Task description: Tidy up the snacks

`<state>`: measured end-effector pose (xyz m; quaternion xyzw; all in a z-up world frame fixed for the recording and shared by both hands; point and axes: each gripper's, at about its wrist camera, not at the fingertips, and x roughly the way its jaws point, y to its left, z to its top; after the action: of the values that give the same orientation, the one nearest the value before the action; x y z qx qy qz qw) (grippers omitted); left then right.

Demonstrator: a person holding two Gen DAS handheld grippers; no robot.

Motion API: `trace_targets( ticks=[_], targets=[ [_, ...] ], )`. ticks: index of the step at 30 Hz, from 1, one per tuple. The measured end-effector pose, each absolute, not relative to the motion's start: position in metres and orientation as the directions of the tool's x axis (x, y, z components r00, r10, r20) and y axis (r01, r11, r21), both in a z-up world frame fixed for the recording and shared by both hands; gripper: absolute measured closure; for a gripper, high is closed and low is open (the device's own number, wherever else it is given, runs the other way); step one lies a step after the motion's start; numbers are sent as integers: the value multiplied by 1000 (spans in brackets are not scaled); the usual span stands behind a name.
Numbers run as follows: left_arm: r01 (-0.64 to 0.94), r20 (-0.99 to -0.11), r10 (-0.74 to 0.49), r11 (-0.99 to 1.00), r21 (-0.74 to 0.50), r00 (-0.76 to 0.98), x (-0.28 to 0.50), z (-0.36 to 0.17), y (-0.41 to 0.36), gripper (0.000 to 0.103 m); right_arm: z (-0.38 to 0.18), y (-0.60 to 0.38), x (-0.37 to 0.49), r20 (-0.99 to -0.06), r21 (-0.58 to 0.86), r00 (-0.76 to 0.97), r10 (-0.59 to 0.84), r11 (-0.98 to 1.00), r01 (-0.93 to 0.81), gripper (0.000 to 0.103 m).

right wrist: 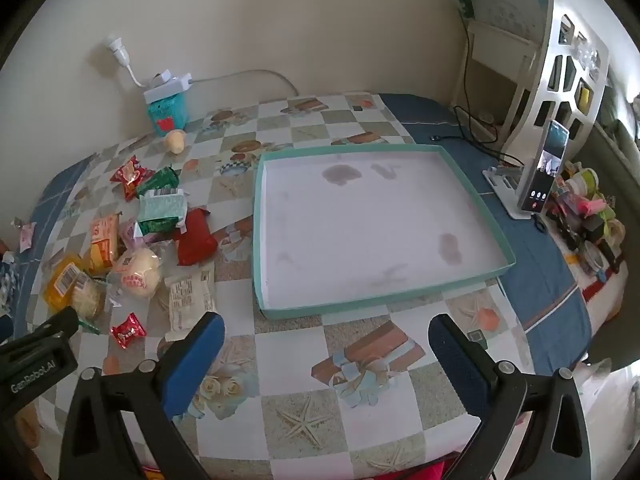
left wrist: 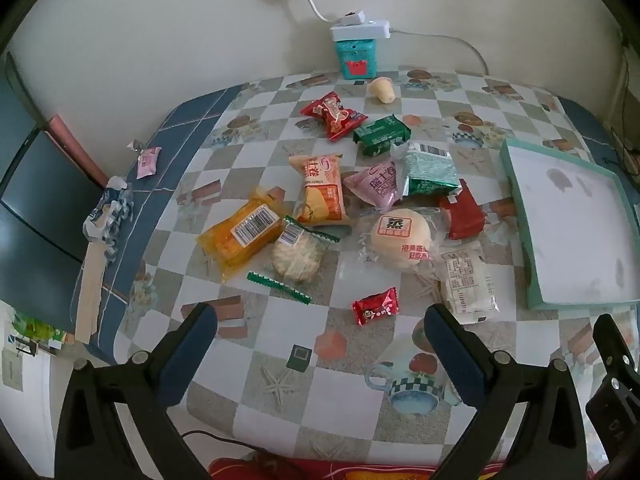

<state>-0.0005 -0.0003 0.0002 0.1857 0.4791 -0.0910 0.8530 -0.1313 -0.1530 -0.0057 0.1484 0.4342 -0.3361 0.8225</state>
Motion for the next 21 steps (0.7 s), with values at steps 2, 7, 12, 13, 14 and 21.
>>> trace_targets(
  ticks=[2, 7, 12, 13, 14, 21],
  targets=[
    [329, -855, 23, 917, 224, 518, 0, 0, 0, 0, -6, -153, -131, -814, -44, 399, -423, 729, 684, 0],
    [325, -860, 25, 920, 220, 510, -5, 1, -6, 0, -6, -153, -130, -814, -33, 401, -420, 724, 689, 0],
    [353, -862, 2, 912, 209, 506, 0, -1, -3, 0, -7, -152, -130, -813, -45, 399, -423, 729, 683, 0],
    [352, -863, 1, 913, 207, 505, 0, -1, -3, 0, -6, -152, -130, -814, -47, 398, -424, 731, 681, 0],
    [350, -864, 1, 914, 205, 503, 0, -1, -2, 0, -6, -152, -130, -814, -46, 399, -423, 731, 681, 0],
    [348, -867, -1, 916, 199, 499, 0, -1, -1, 0, -6, -153, -130, -814, -46, 399, -423, 731, 681, 0]
  ],
)
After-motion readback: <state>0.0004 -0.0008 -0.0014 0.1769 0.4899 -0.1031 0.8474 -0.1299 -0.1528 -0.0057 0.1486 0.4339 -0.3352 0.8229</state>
